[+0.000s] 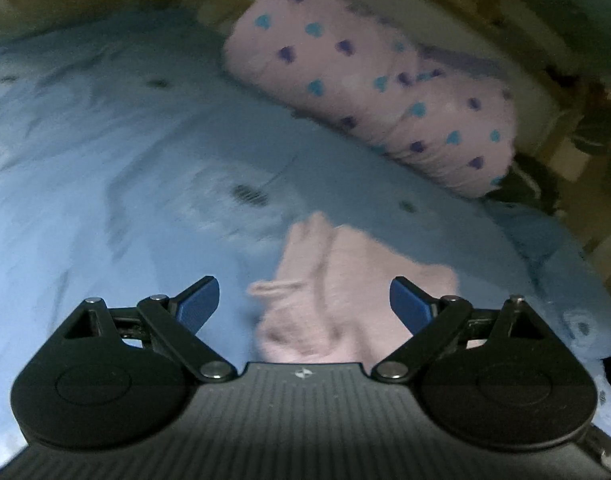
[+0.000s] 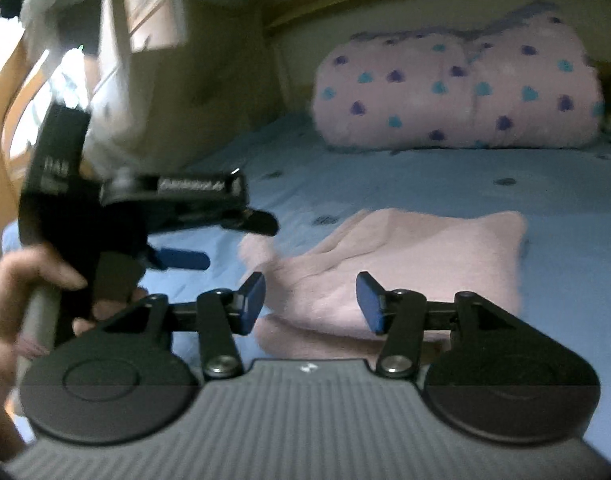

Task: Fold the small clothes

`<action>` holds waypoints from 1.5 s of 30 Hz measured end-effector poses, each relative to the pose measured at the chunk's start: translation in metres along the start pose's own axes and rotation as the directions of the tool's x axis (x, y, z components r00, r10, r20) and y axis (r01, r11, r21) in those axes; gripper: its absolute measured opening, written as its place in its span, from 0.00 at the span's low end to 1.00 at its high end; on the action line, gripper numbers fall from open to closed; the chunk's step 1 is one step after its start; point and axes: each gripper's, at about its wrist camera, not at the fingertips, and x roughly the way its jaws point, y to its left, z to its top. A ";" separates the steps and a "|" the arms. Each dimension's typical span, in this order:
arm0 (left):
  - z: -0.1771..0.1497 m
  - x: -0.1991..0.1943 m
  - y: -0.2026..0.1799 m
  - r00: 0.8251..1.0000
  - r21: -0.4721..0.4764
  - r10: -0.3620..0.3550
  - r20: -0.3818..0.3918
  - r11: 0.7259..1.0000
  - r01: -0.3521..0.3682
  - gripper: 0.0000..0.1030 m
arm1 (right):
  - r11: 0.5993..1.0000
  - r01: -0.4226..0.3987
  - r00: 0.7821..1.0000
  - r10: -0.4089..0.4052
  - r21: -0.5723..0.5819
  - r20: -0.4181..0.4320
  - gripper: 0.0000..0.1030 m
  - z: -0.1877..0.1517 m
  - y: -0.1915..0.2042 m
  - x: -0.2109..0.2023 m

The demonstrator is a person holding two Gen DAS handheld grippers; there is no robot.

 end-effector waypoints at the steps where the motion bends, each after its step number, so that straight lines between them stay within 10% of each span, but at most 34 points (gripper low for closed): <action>1: -0.001 0.002 -0.007 1.000 0.018 -0.022 0.008 1.000 0.022 0.92 | 1.000 0.016 1.000 -0.016 0.018 0.011 0.52 0.002 -0.006 -0.007; 13: -0.016 0.061 -0.020 0.995 0.022 -0.017 -0.094 1.000 0.019 0.86 | 0.933 0.258 0.966 -0.252 0.250 -0.058 0.54 0.018 -0.093 0.009; 25: -0.028 0.097 -0.037 0.997 0.067 0.040 -0.068 0.997 -0.035 0.85 | 0.828 0.215 0.973 -0.135 0.518 -0.187 0.62 0.017 -0.173 0.079; 27: -0.030 0.098 -0.038 0.997 0.070 0.055 -0.057 0.996 -0.051 0.79 | 0.781 0.193 0.976 -0.087 0.595 -0.202 0.62 0.012 -0.188 0.087; 29: -0.030 0.098 -0.038 0.995 0.072 0.085 -0.046 0.994 -0.081 0.45 | 0.765 0.179 0.977 -0.062 0.619 -0.205 0.62 0.008 -0.192 0.093; 34: -0.024 0.094 -0.022 0.997 -0.023 0.055 -0.045 0.998 -0.056 0.23 | 0.819 0.162 0.977 -0.055 0.551 -0.206 0.61 0.013 -0.182 0.103; 45: -0.011 0.051 -0.024 0.984 0.025 0.166 0.065 0.986 -0.167 0.19 | 0.973 -0.080 0.990 0.102 0.215 -0.094 0.36 0.041 -0.119 0.099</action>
